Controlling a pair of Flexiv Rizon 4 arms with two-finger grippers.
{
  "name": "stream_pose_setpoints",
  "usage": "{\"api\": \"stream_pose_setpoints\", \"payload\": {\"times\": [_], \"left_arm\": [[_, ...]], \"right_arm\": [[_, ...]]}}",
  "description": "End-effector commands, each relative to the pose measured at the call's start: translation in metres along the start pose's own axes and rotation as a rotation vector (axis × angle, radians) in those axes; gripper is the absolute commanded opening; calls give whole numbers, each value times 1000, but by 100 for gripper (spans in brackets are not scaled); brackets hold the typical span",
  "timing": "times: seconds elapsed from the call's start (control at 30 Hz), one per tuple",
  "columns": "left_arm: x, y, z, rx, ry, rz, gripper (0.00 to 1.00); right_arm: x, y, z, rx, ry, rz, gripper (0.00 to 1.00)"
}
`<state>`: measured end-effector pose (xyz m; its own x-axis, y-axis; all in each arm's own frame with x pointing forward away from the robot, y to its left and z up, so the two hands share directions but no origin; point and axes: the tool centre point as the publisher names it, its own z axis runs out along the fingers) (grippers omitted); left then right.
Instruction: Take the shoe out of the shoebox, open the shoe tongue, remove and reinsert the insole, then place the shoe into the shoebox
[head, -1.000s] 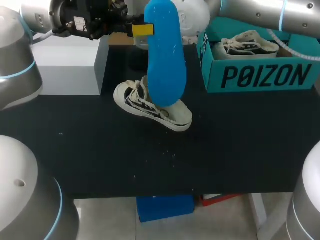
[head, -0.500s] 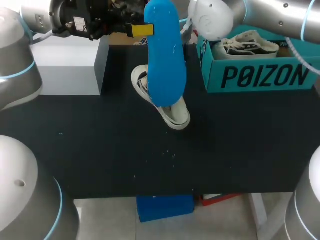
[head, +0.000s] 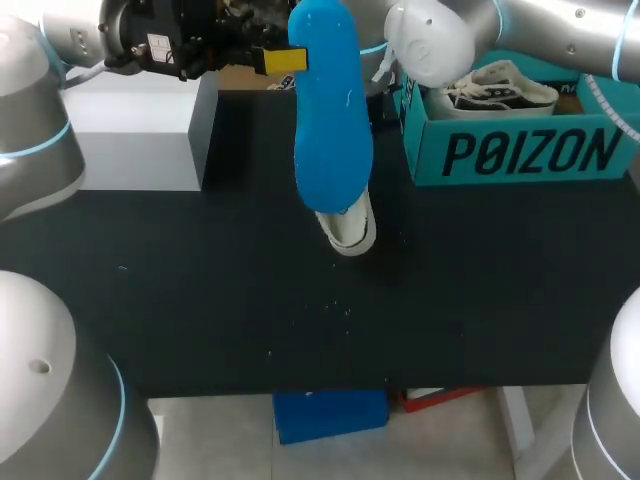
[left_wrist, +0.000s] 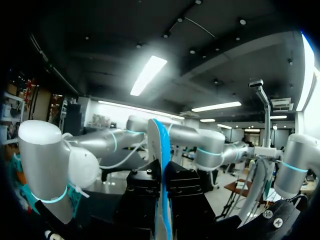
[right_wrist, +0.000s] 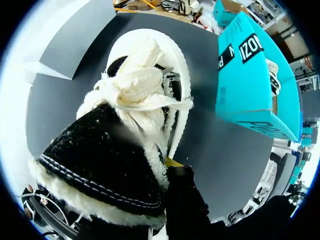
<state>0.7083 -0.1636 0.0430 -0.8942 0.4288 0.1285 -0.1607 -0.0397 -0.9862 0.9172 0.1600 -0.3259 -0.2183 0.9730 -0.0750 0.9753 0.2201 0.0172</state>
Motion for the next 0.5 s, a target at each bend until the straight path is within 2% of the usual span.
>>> {"api": "stream_pose_setpoints", "payload": {"times": [0.03, 0.27, 0.5], "left_arm": [[0, 1, 1, -1, -3, 2, 0], [0, 1, 1, -1, -3, 2, 0], [0, 1, 1, -1, -3, 2, 0]], "right_arm": [[12, 11, 3, 70, -72, 92, 0], [16, 11, 22, 84, -49, 97, 0], [16, 14, 51, 112, -29, 112, 0]]}}
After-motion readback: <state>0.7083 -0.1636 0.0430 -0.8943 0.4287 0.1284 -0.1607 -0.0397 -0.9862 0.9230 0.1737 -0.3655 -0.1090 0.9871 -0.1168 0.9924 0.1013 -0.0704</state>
